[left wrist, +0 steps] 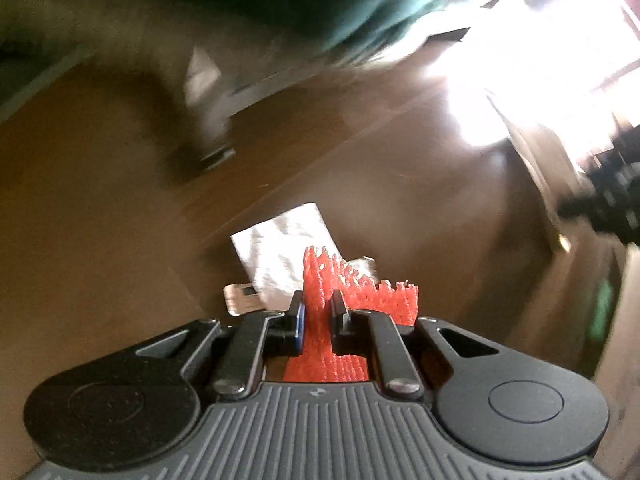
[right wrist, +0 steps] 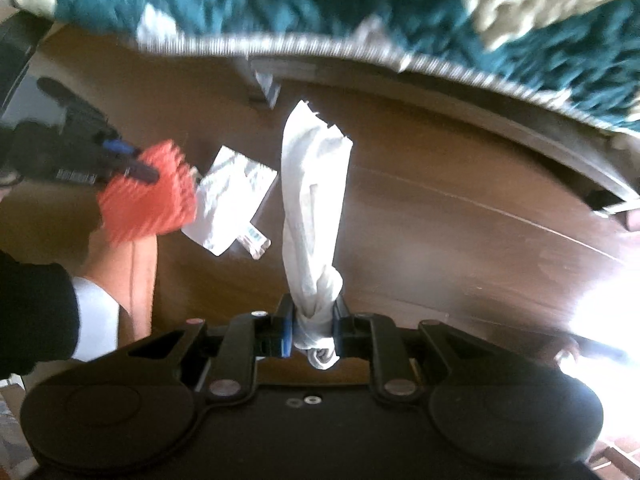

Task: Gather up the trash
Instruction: 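Carry the red net in the left tool while the right carries the tissue to the bin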

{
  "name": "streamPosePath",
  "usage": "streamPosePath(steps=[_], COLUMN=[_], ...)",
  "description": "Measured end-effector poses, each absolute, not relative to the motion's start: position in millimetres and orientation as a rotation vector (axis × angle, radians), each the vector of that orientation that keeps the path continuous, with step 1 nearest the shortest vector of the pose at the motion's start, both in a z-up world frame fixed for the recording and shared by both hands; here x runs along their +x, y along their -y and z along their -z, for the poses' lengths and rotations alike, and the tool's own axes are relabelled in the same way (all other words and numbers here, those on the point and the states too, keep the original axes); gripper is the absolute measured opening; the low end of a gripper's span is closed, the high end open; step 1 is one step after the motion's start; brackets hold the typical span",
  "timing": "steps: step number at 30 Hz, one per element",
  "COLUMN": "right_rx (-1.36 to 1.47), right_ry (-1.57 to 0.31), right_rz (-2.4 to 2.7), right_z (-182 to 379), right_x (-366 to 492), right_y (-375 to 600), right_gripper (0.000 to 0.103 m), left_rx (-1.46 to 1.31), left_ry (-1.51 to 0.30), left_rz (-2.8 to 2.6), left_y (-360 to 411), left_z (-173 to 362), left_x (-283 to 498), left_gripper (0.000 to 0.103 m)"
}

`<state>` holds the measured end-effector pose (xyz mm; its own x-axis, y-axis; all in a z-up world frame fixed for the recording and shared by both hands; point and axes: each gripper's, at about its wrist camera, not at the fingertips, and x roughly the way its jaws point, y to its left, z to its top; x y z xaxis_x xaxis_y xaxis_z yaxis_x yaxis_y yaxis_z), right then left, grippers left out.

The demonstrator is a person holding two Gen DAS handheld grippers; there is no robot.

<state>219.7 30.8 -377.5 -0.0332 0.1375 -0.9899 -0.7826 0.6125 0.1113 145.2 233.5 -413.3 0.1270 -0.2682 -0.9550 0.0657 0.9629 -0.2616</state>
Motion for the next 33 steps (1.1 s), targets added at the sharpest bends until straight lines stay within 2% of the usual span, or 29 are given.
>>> streamPosePath(steps=[4,12,20,33], right_rx=[-0.515,-0.367,-0.316,-0.275], right_ry=[-1.37,-1.193,-0.99,-0.685], right_rz=[-0.781,-0.751,-0.717,-0.536], right_z=[334,229,115,-53], right_x=[220,219,225,239], right_y=[-12,26,75,203], right_gripper=[0.016,0.016,0.016,0.016], left_rx=[0.039,0.284,0.245,0.215], left_ry=[-1.357,-1.147,-0.942,-0.659], left_rz=[0.381,0.405,0.285,0.222], left_y=[-196,-154,-121,10], left_z=[363,258,128,-54], left_x=[151,165,195,239], left_gripper=[0.011,0.011,0.011,0.011])
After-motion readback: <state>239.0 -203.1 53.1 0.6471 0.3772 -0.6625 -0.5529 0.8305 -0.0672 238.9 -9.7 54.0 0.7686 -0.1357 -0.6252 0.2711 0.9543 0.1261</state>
